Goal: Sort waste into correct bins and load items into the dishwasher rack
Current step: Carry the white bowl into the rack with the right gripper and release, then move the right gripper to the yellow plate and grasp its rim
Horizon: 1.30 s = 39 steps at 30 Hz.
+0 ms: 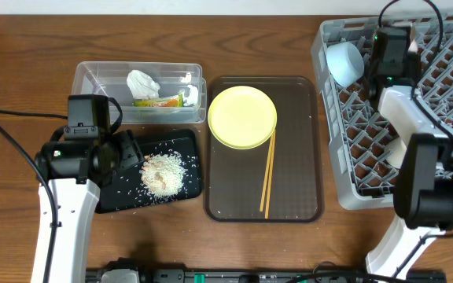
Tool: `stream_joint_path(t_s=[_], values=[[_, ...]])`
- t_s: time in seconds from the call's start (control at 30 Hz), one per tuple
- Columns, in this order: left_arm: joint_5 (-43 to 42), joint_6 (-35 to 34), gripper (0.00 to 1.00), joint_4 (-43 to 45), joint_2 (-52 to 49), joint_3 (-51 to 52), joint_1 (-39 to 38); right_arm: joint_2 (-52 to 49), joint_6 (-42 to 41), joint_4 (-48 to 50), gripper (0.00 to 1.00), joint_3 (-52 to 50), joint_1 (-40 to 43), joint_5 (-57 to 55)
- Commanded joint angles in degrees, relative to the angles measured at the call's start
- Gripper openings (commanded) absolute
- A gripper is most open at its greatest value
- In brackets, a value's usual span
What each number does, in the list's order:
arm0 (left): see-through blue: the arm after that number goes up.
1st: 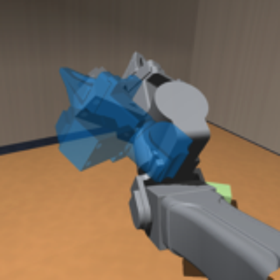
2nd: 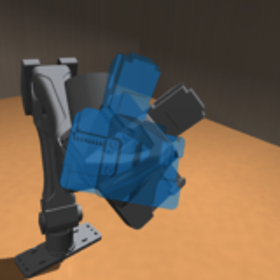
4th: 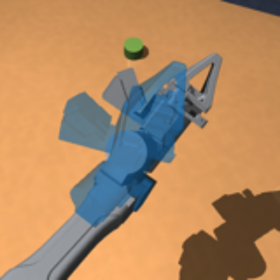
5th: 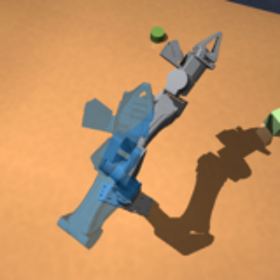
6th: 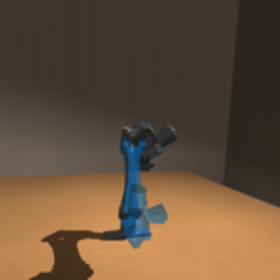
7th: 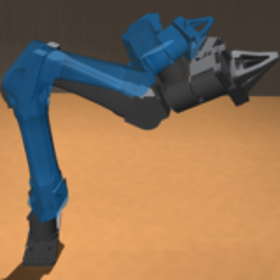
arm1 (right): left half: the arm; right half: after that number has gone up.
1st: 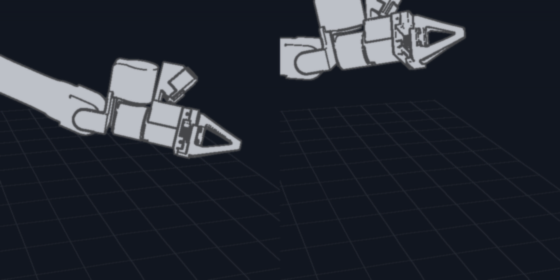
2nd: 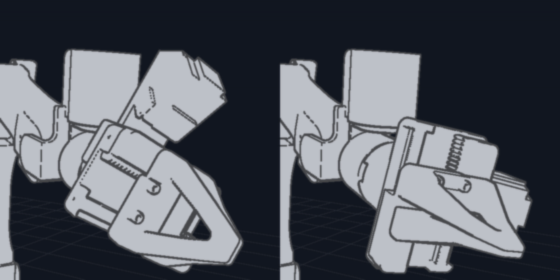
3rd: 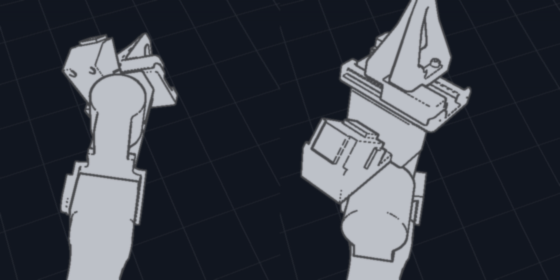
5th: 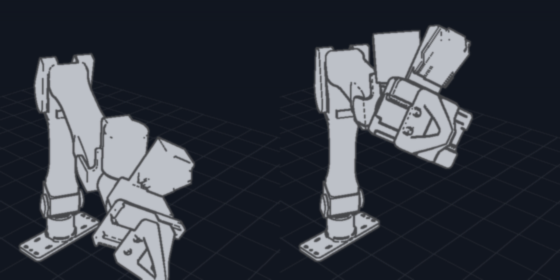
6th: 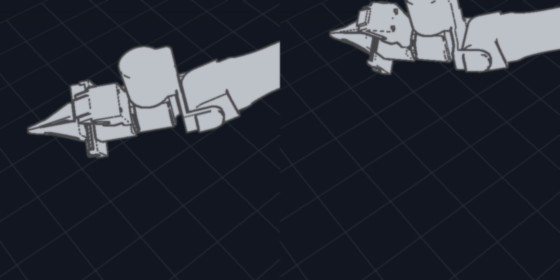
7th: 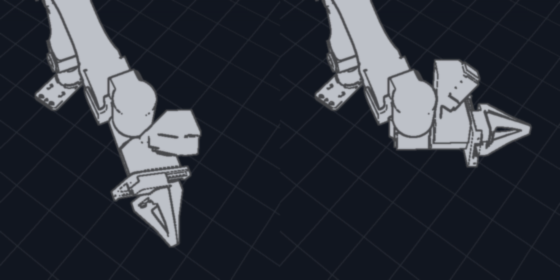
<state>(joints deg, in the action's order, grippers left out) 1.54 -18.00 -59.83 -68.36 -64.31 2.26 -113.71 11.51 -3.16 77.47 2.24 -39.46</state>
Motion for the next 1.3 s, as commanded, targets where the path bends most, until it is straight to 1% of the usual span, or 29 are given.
stream_joint_path(t_s=[0.0,0.03,0.1,0.17,0.2,0.33,0.43,0.5,0.57,0.67,0.7,0.83,0.93,1.07,1.17,1.27], values=[[0.4,-0.1,0.73,-0.1,0.2,-0.3,0.3,5.0,-7.0,-6.5,0.33,-0.7,-1.0,9.5],[0.4,-0.1,0.73,-0.1,0.2,-0.3,0.3,6.2,-7.0,-8.6,0.38,-0.7,-1.0,11.4],[0.4,-0.1,0.73,-0.1,0.2,-0.3,0.3,8.4,-7.3,-12.8,0.54,-0.7,-1.0,15.8],[0.4,-0.1,0.73,-0.1,0.2,-0.3,0.3,10.6,-8.3,-17.1,0.61,-0.7,-1.2,20.3],[0.4,-0.1,0.73,-0.1,0.2,-0.3,0.3,11.7,-8.9,-19.1,0.63,-0.7,-1.2,22.6],[0.4,-0.1,0.73,-0.1,0.2,-0.3,0.3,17.3,-12.2,-27.1,0.63,-0.7,-2.2,37.1],[0.5,-0.1,0.73,-0.1,0.2,-0.3,0.3,20.5,-15.8,-32.0,0.61,-0.7,-4.1,47.9],[0.4,-0.1,0.73,-0.1,0.2,-0.3,0.3,21.1,-17.1,-34.8,0.61,-0.7,-6.4,52.7],[0.4,-0.1,0.73,-0.1,0.2,-0.3,0.3,20.7,-17.3,-36.6,0.61,-0.9,-9.1,54.6],[0.4,-0.1,0.73,-0.1,0.2,-0.3,0.3,19.2,-17.3,-36.7,0.61,-2.1,-14.1,54.2],[0.4,-0.1,0.73,-0.1,0.2,-0.3,0.3,18.3,-17.7,-36.2,0.59,-2.3,-15.5,53.7],[0.5,-0.1,0.73,-0.1,0.2,-0.3,0.3,13.2,-25.4,-33.5,0.56,-2.3,-20.6,46.7],[0.4,-0.1,0.73,-0.1,0.2,-0.3,0.3,8.7,-30.0,-29.6,0.48,-2.3,-23.1,42.1],[0.4,-0.1,0.73,-0.1,0.2,-0.3,0.3,3.1,-35.4,-25.0,0.42,-2.3,-24.8,37.6],[0.4,-0.1,0.73,-0.1,0.2,-0.3,0.3,-0.2,-38.1,-22.2,0.36,-2.3,-25.0,37.8],[0.4,-0.1,0.73,-0.1,0.2,-0.3,0.3,-2.6,-40.2,-21.4,0.26,-2.3,-25.2,38.0]])
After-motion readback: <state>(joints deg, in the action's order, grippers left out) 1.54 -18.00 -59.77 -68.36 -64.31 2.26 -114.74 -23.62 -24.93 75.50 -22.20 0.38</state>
